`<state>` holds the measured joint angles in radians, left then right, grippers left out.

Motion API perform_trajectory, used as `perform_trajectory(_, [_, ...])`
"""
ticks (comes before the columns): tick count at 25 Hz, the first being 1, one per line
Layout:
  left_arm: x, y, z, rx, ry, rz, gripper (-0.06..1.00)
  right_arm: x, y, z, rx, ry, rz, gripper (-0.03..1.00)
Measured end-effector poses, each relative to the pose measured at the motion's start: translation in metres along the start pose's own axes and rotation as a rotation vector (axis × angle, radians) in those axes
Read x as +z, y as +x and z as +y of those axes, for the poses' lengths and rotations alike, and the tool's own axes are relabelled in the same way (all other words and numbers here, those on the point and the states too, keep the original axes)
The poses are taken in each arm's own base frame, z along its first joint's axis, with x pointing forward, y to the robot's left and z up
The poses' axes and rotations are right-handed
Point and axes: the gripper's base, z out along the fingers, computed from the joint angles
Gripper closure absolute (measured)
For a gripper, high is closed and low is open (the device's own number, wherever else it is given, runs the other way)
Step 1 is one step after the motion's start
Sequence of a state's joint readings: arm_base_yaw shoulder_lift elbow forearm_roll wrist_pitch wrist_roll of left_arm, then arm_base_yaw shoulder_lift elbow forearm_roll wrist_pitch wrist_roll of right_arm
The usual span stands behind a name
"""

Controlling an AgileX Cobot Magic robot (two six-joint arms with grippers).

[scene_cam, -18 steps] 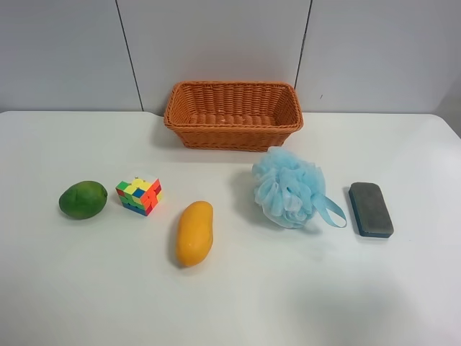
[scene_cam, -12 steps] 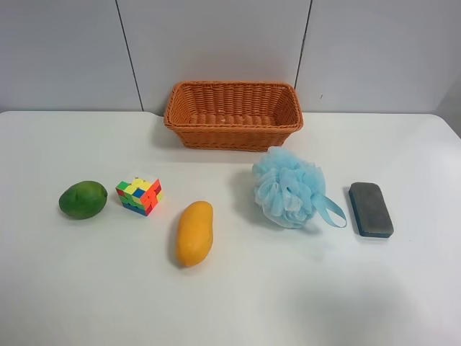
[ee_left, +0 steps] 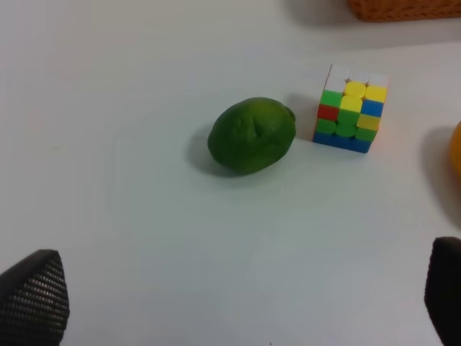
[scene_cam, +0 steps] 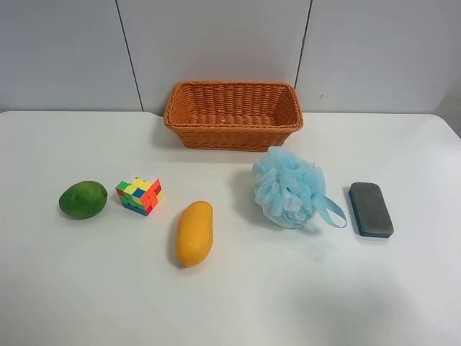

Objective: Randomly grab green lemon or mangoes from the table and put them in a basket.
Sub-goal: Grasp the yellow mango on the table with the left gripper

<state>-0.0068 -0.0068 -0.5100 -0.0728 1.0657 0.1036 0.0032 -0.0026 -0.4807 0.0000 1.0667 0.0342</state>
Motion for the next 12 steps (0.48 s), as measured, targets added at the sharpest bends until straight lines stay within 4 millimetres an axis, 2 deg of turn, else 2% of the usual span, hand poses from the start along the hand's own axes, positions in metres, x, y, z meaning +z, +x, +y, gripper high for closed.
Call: perform_trajectory(12, [0.0003,-0.0002,0.0000,0.000,0.000,0.002,-0.05,0.0000,0.0000,0.0000,0.000,0.000,0.000,-0.03])
